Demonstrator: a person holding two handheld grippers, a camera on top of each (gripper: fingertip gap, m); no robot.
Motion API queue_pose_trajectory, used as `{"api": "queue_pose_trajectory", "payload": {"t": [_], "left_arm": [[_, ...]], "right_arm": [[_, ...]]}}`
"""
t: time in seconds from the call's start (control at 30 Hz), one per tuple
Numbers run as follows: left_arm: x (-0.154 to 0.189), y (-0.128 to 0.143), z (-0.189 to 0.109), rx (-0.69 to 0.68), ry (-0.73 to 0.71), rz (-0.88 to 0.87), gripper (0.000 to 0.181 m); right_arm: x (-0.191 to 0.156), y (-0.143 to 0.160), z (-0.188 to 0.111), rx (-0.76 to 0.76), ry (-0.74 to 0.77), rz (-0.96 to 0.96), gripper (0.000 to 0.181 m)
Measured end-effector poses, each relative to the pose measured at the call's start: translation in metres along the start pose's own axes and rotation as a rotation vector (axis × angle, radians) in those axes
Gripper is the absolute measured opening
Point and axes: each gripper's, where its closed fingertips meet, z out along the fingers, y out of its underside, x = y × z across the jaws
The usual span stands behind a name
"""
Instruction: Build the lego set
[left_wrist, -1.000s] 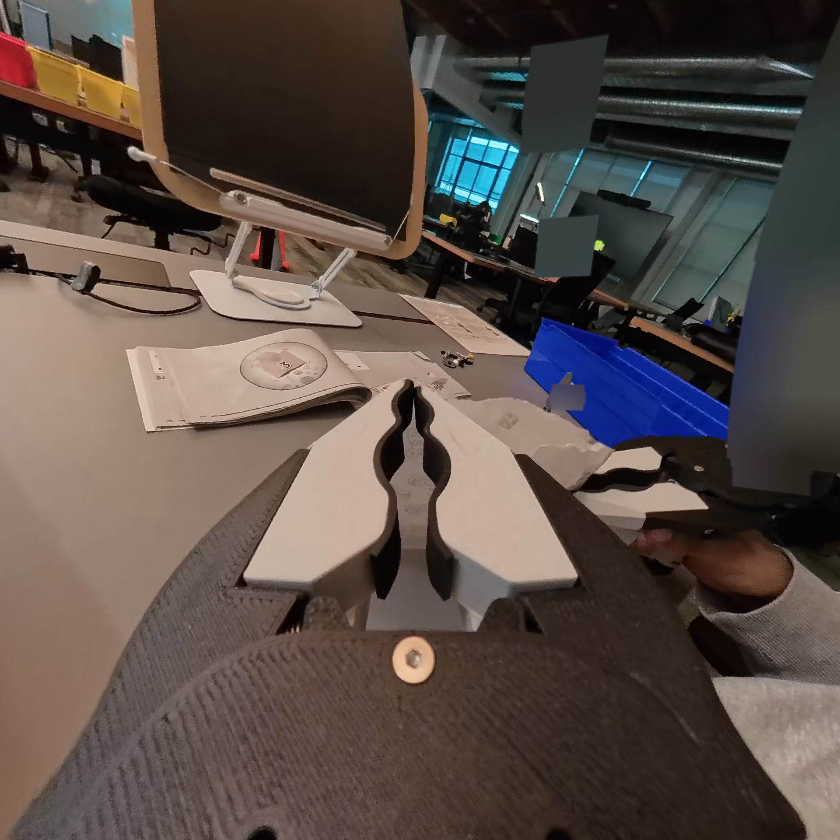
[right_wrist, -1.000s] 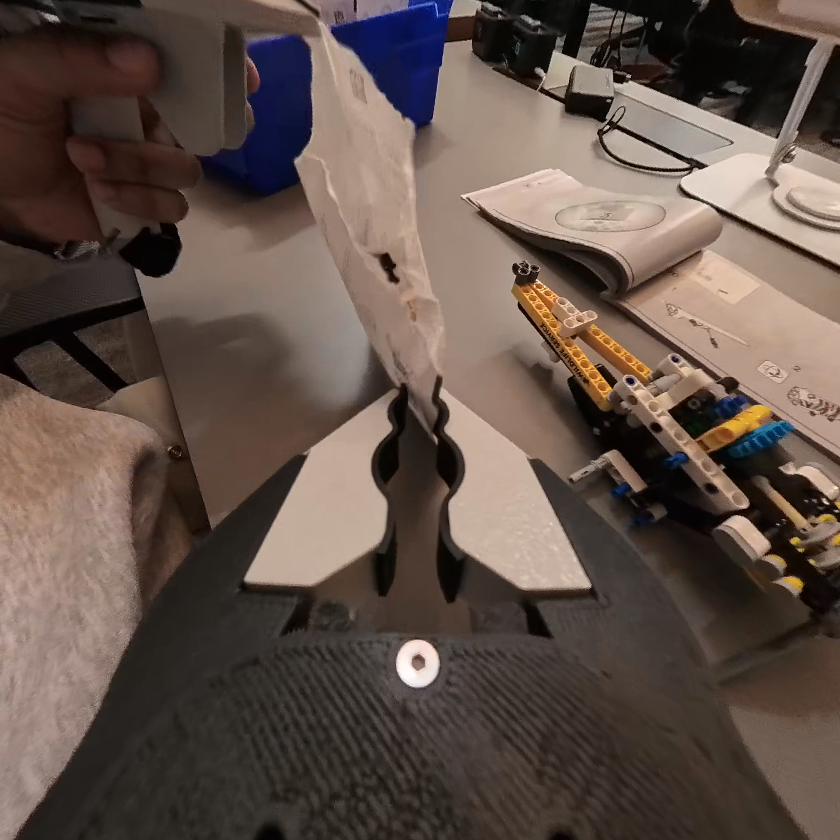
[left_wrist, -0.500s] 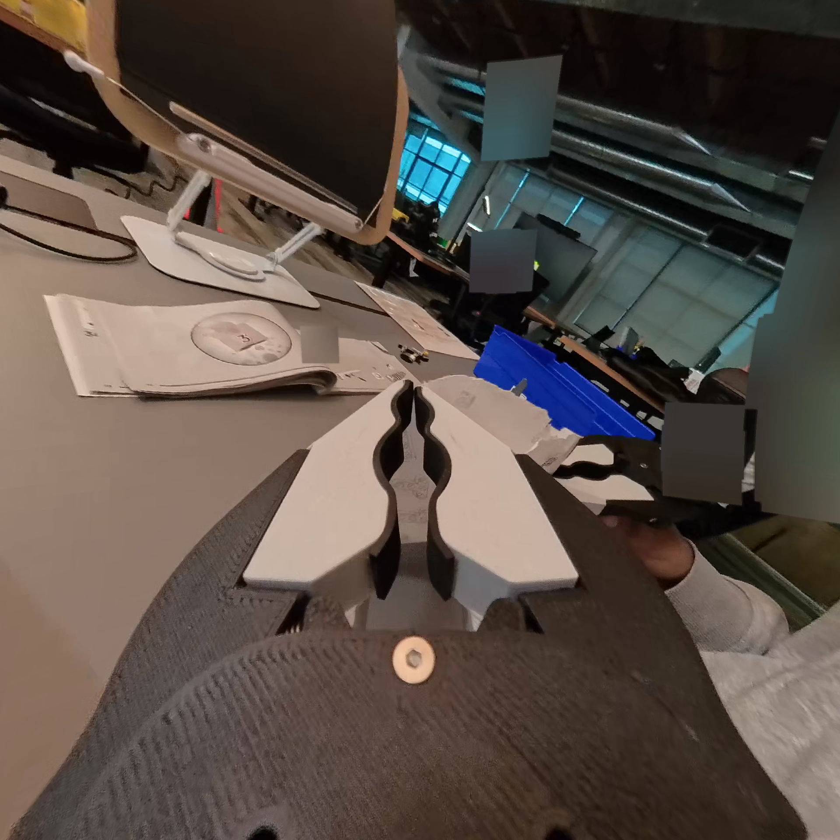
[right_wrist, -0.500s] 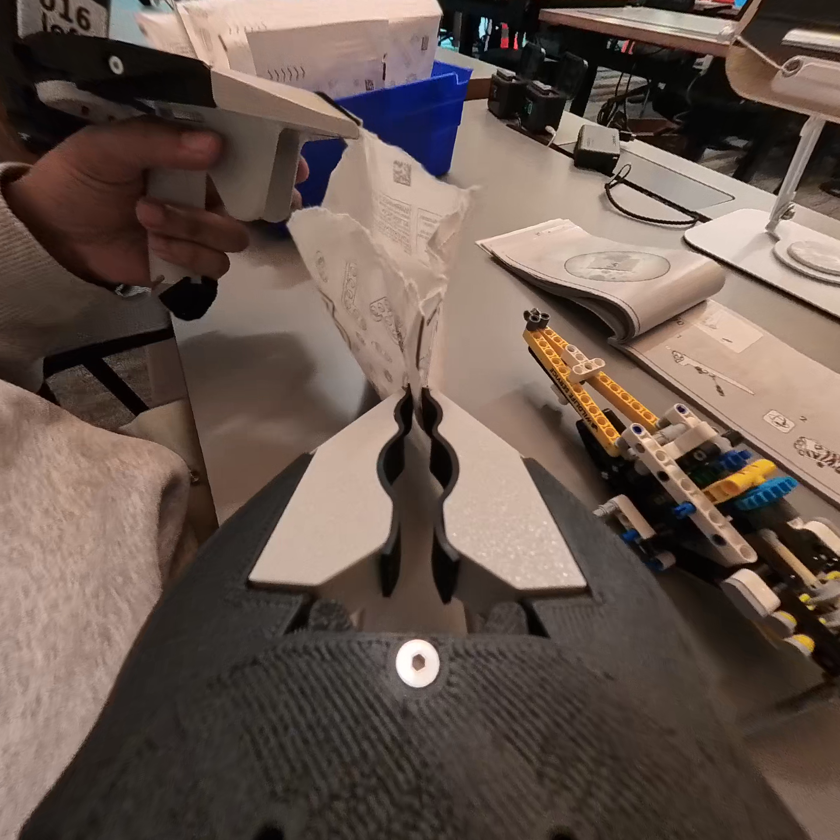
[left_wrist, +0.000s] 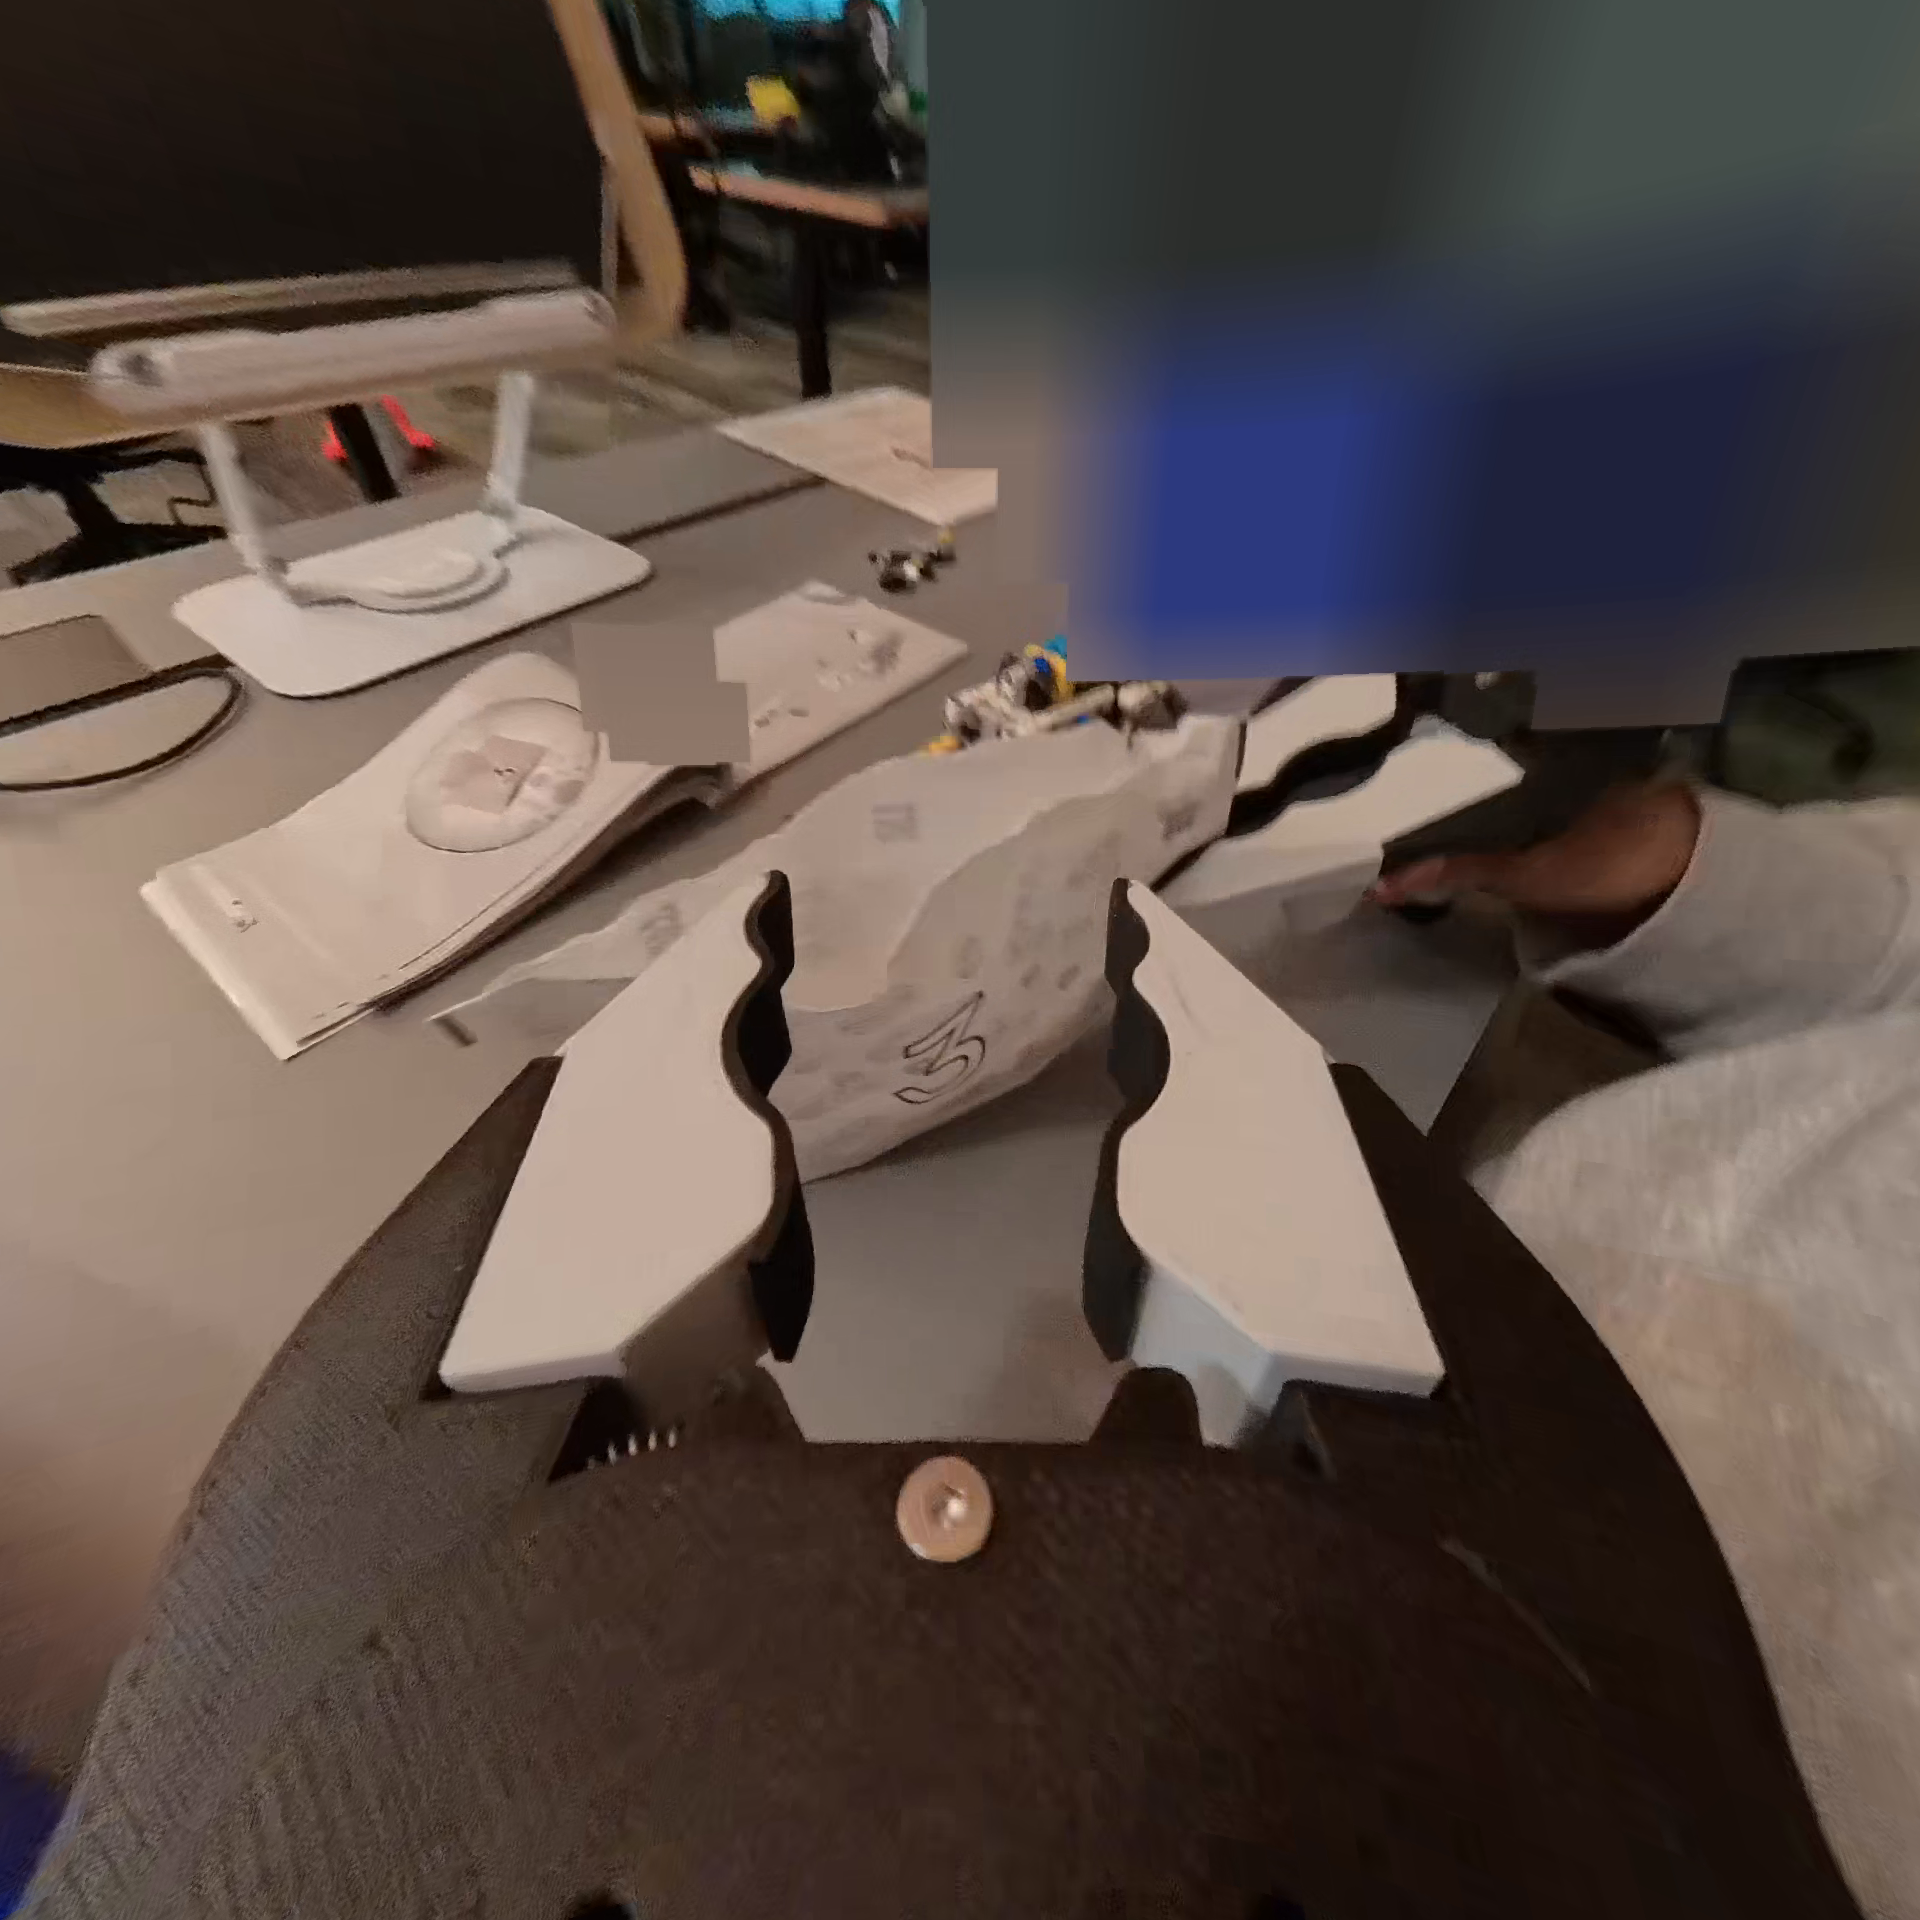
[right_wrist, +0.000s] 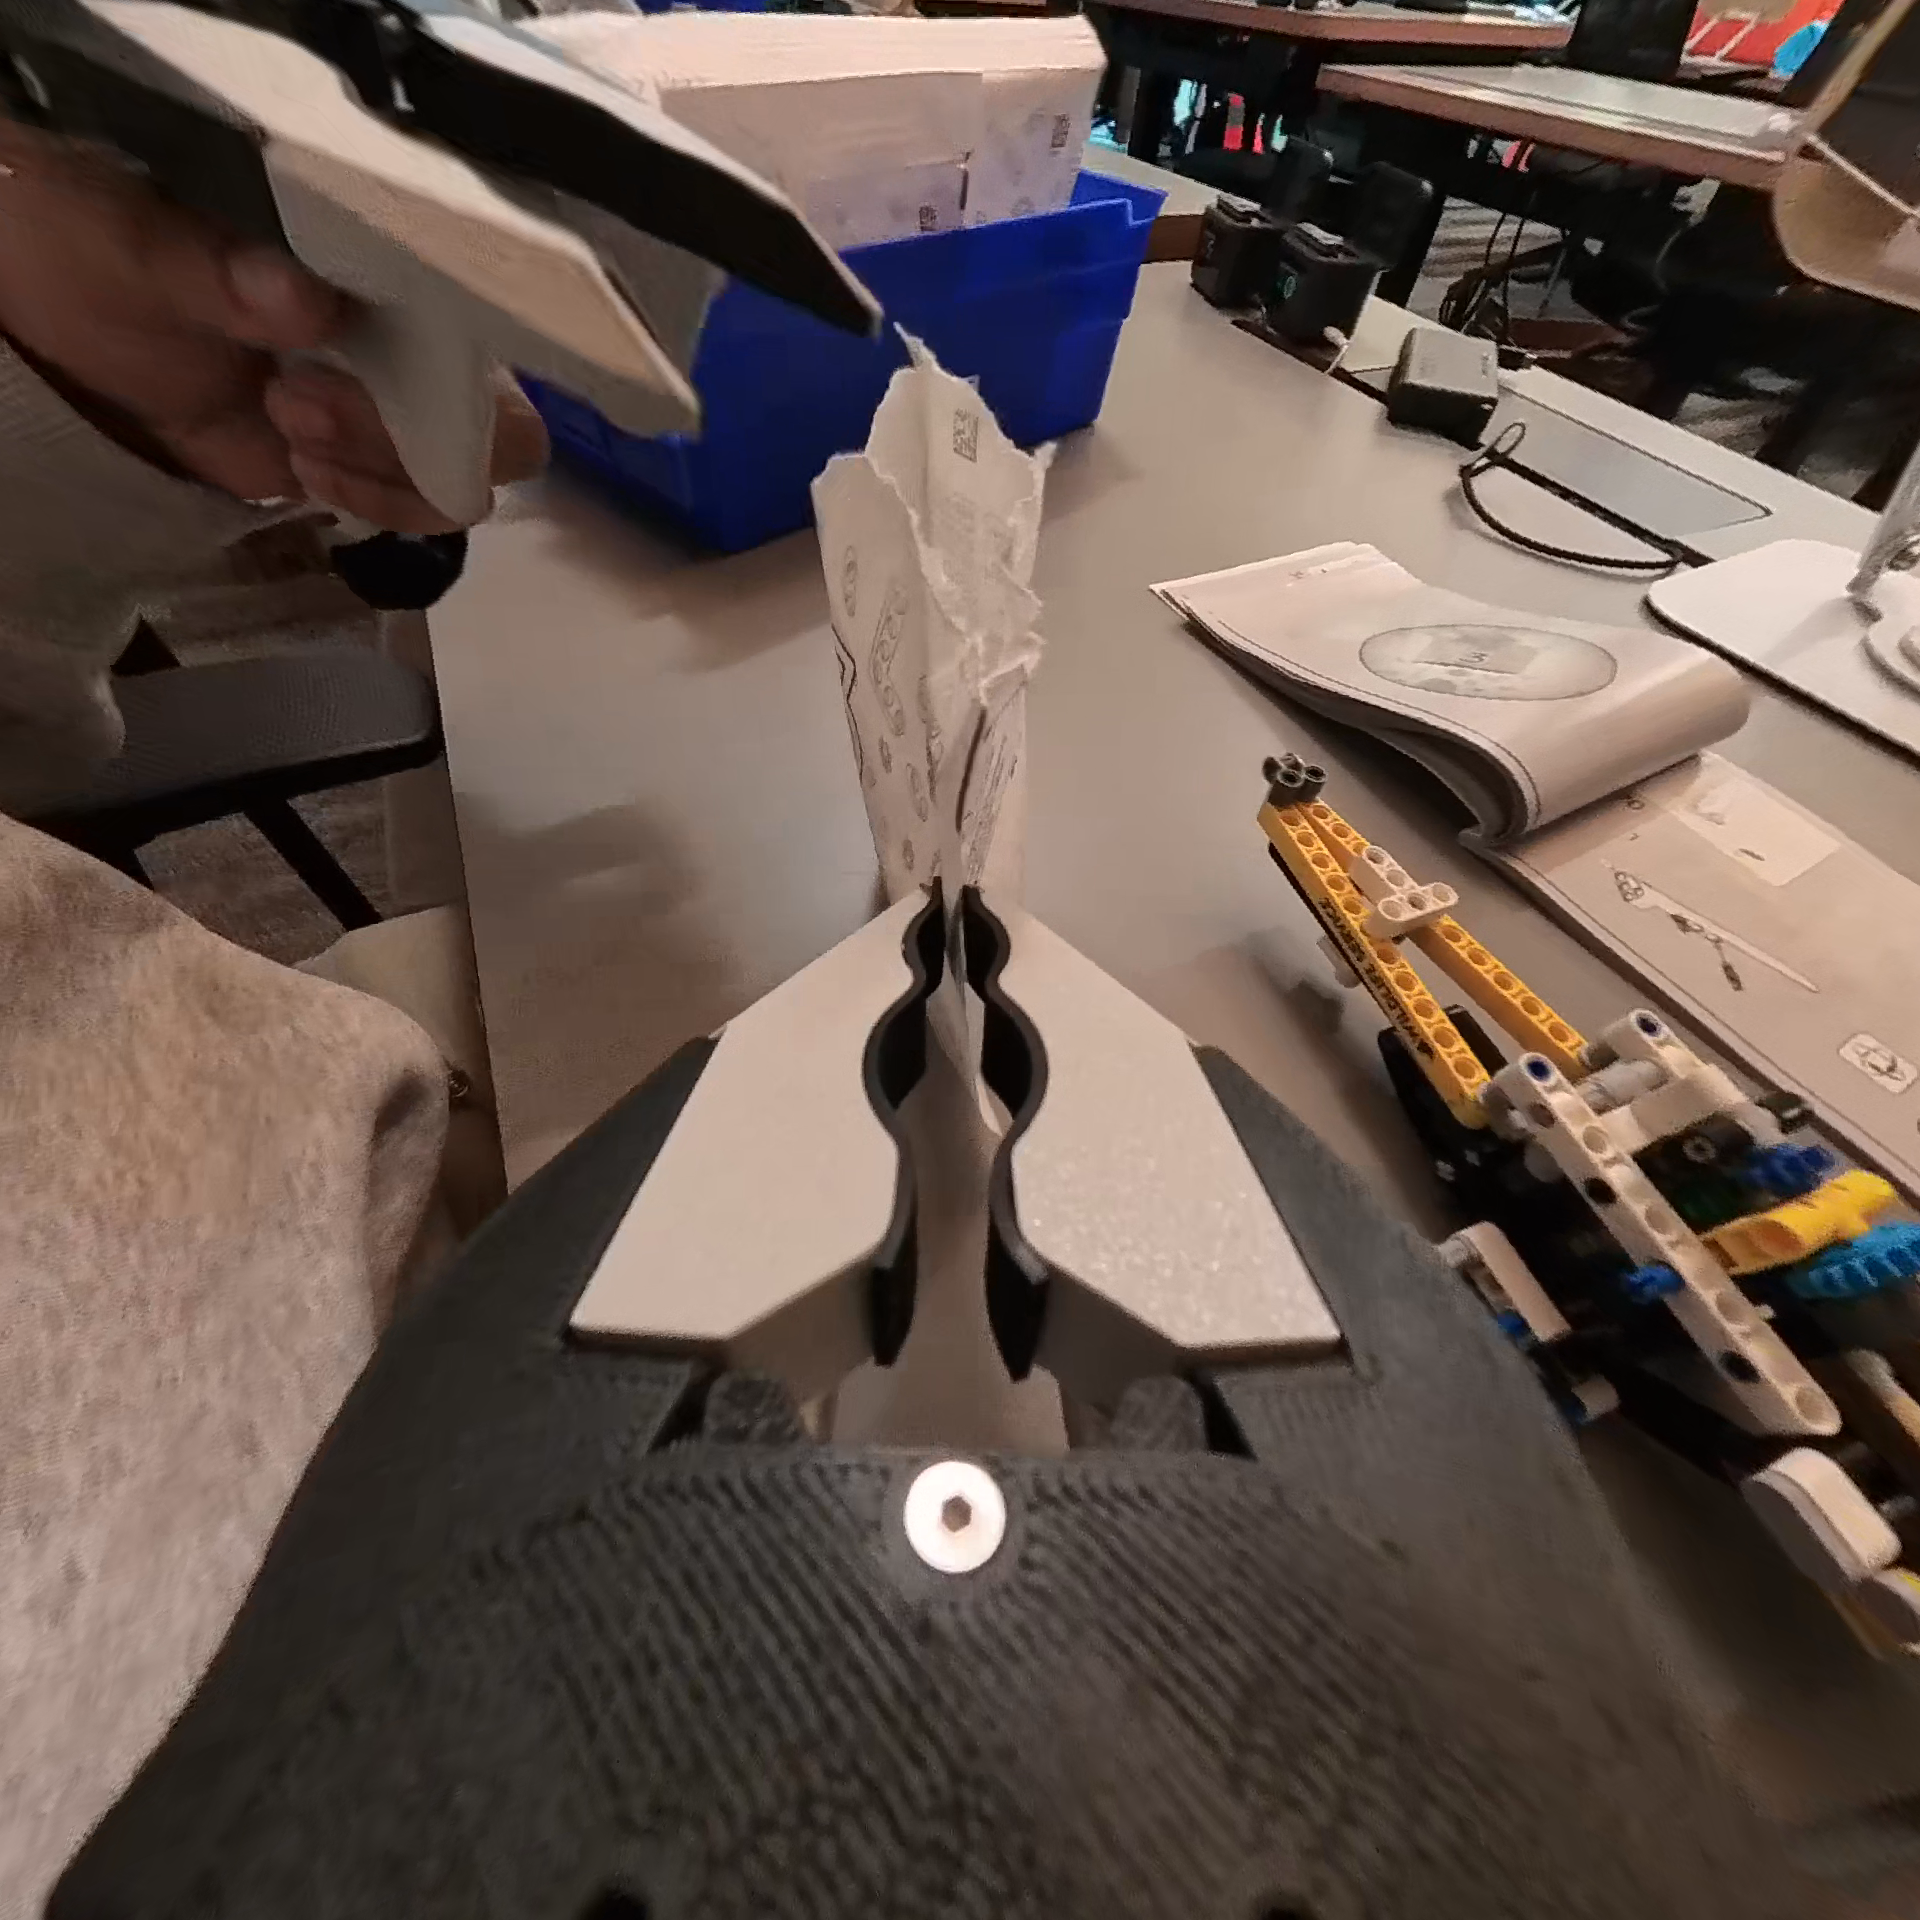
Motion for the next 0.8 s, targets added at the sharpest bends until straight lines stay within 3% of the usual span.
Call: {"api": "queue_pose_trajectory", "payload": {"t": [0.07,0.17,0.23,0.37,0.57,0.7,0.8], "left_arm": [[0.003,0.012,0.012,-0.094,-0.021,0.11,0.065],[0.008,0.032,0.023,-0.249,-0.022,0.285,0.052],[0.012,0.04,0.026,-0.31,-0.004,0.366,0.034],[0.018,0.041,0.027,-0.326,0.031,0.43,0.0],[0.025,0.041,0.03,-0.333,0.034,0.525,0.0],[0.036,0.044,0.035,-0.349,0.087,0.557,0.0],[0.043,0.046,0.037,-0.362,0.118,0.581,0.0]], "right_arm": [[-0.004,0.0,0.001,-0.004,-0.014,-0.025,0.002],[-0.011,-0.001,0.002,0.01,-0.048,-0.025,0.004],[-0.013,-0.003,0.002,0.034,-0.081,0.022,0.01],[-0.017,-0.013,-0.003,0.094,-0.163,0.119,0.03],[0.0,-0.065,-0.038,0.295,-0.2,0.225,0.052],[0.017,-0.075,-0.026,0.167,-0.095,0.146,0.053],[0.007,-0.062,-0.002,-0.033,-0.148,0.086,0.052]]}}
